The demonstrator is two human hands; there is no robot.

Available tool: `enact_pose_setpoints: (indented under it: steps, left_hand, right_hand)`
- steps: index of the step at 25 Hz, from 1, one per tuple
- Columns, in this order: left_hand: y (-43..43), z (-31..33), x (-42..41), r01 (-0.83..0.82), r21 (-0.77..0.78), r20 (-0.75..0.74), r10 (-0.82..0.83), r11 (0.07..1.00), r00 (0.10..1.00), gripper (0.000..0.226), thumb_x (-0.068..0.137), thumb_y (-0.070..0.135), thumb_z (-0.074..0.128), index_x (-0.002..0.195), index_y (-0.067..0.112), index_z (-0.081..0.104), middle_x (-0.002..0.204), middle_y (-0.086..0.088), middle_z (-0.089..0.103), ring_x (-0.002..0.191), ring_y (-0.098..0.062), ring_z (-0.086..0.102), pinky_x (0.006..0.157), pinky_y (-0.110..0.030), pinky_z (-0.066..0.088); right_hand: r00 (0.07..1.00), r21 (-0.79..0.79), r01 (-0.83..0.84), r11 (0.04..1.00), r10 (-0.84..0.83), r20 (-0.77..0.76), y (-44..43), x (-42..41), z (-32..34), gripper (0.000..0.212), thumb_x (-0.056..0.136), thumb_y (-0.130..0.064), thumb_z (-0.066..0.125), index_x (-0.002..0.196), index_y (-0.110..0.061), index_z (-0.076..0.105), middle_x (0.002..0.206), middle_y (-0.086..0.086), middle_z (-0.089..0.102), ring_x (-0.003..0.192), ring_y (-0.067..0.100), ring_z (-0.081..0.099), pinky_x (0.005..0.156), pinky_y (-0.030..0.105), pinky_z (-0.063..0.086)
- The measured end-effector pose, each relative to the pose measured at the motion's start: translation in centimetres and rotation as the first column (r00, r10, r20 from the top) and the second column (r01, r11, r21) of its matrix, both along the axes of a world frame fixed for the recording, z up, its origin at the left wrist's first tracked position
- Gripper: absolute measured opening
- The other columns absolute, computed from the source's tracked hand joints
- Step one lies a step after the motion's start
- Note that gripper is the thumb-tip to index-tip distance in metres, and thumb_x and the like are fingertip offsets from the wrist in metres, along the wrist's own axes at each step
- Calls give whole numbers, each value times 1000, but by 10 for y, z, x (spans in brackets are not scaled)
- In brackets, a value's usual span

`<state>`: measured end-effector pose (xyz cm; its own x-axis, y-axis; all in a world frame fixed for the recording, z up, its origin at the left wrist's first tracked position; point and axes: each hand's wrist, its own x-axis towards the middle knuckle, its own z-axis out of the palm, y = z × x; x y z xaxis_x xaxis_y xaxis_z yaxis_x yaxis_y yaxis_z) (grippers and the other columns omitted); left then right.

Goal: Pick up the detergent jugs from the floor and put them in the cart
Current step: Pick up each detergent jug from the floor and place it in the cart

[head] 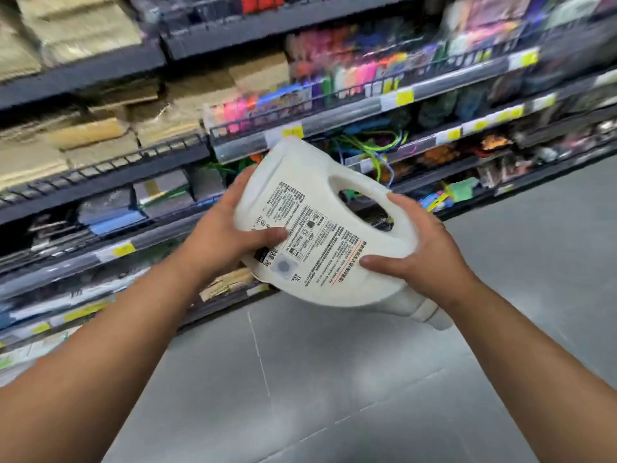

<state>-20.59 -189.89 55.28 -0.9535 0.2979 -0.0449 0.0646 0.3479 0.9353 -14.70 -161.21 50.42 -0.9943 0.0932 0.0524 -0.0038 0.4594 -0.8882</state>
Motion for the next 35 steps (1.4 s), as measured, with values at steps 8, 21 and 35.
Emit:
enact_pose_setpoints:
  steps: [8, 21, 35]
  left_hand:
    - [227, 182, -8, 216, 162, -226, -177, 963, 958, 88, 73, 3, 82, 142, 38, 43, 117, 26, 66, 100, 10, 62, 80, -10, 50]
    - [626, 208, -109, 722, 228, -259, -674, 653, 691, 91, 68, 21, 88, 144, 40, 41, 131, 6, 65, 120, -18, 62, 104, -48, 48]
    - [1106, 182, -155, 817, 263, -111, -825, 513, 554, 79, 82, -2, 74, 141, 39, 44, 114, 3, 70, 68, 3, 68, 54, -11, 53]
  right_hand:
    - [953, 167, 264, 950, -231, -194, 205, 49, 225, 105, 34, -69, 80, 132, -54, 44, 126, -8, 53, 117, 10, 51, 98, 23, 39]
    - [706, 232, 708, 667, -681, -196, 512, 72, 265, 108, 30, -71, 80, 131, -55, 44, 127, -2, 56, 120, 14, 53, 109, 35, 40]
    - [553, 233, 822, 520, -826, -110, 933, 50, 250, 109, 34, -62, 88, 133, -45, 48, 128, -4, 56, 115, 15, 54, 96, 24, 39]
